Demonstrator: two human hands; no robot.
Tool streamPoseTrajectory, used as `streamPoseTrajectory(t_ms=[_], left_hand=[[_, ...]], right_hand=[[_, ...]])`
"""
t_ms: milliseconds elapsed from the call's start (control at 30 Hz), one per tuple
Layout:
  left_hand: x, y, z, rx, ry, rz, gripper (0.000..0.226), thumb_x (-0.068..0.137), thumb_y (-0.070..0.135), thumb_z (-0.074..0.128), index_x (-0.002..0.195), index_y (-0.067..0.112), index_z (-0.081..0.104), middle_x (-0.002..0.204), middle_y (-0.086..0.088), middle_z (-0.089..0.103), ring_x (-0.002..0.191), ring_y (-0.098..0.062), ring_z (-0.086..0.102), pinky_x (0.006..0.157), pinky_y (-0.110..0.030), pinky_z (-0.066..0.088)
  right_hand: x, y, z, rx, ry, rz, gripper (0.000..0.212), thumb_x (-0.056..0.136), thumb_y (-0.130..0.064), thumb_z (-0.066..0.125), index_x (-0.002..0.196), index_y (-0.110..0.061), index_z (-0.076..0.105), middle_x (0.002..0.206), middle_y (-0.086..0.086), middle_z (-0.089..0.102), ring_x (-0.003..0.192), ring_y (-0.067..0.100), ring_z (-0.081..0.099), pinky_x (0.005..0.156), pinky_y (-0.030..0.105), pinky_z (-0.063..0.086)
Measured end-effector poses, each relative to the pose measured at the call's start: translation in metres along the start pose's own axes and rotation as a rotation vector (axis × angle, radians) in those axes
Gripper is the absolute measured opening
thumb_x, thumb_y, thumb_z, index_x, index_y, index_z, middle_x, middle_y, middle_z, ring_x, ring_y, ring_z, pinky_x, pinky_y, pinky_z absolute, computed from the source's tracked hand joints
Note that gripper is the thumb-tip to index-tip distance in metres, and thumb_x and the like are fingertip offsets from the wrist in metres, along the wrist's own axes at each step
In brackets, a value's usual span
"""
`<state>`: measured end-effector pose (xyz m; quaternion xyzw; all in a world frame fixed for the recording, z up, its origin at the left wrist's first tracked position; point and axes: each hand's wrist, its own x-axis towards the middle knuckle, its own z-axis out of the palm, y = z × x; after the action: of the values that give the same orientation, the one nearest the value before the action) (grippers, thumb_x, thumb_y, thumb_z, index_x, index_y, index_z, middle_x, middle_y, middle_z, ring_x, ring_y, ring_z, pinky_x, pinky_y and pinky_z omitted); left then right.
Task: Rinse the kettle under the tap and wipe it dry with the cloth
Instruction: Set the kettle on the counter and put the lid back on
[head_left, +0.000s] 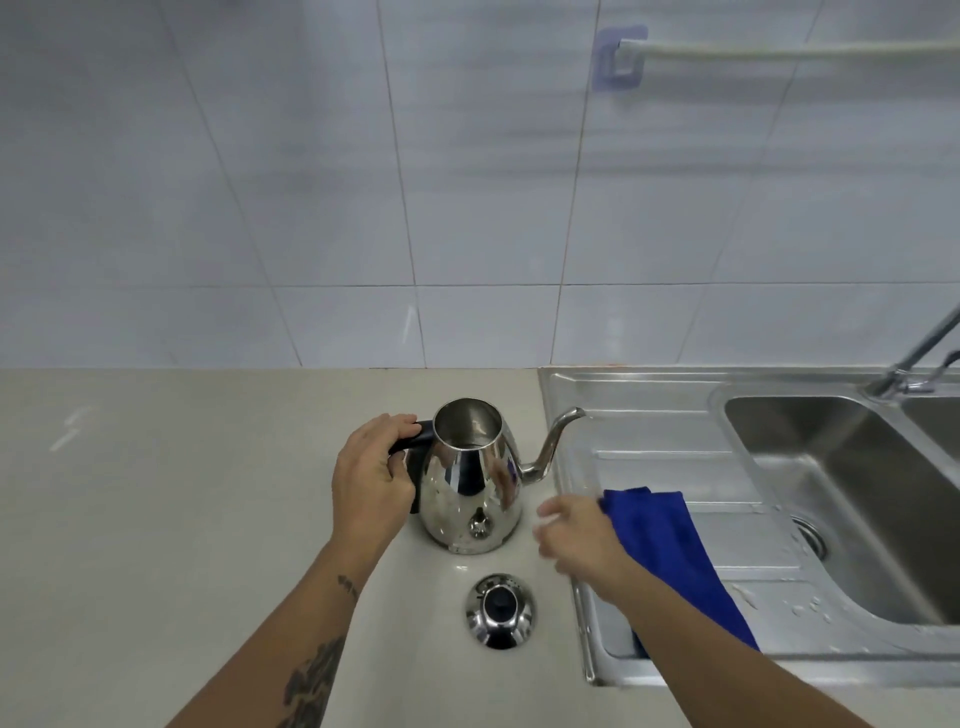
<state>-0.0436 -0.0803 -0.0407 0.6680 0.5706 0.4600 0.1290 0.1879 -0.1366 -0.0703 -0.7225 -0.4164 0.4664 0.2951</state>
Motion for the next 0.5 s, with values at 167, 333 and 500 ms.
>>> streamPoseTrajectory(t_ms=[167, 333, 500], left_hand=[[-0.017, -0.007, 0.001, 0.161, -0.024, 0.124, 0.054, 0.081, -0.007, 0.059, 0.128, 0.020, 0.062, 0.135, 0.012, 0.058, 0.128, -0.016, 0.046, 0.107, -0.034, 0.040], [-0.024, -0.018, -0.004, 0.183, -0.104, 0.184, 0.063, 0.084, -0.006, 0.055, 0.142, 0.019, 0.050, 0.150, 0.006, 0.045, 0.142, -0.016, 0.035, 0.115, -0.028, 0.029], [-0.023, -0.019, -0.010, 0.209, -0.126, 0.214, 0.065, 0.083, -0.004, 0.058, 0.143, 0.019, 0.049, 0.150, 0.005, 0.045, 0.141, -0.018, 0.037, 0.115, -0.025, 0.026]], right_hand=[[-0.033, 0.013, 0.020, -0.271, -0.240, -0.176, 0.027, 0.086, -0.017, 0.068, 0.111, -0.024, 0.065, 0.102, -0.005, 0.065, 0.090, 0.010, 0.065, 0.072, 0.021, 0.053], [-0.046, 0.021, 0.042, -0.695, -0.126, -0.377, 0.035, 0.080, -0.029, 0.066, 0.115, -0.030, 0.061, 0.116, -0.007, 0.051, 0.110, 0.016, 0.047, 0.091, 0.030, 0.047], [-0.050, 0.029, 0.045, -0.666, 0.007, -0.405, 0.021, 0.084, -0.025, 0.062, 0.105, -0.028, 0.063, 0.110, -0.009, 0.055, 0.101, 0.013, 0.051, 0.087, 0.032, 0.051]])
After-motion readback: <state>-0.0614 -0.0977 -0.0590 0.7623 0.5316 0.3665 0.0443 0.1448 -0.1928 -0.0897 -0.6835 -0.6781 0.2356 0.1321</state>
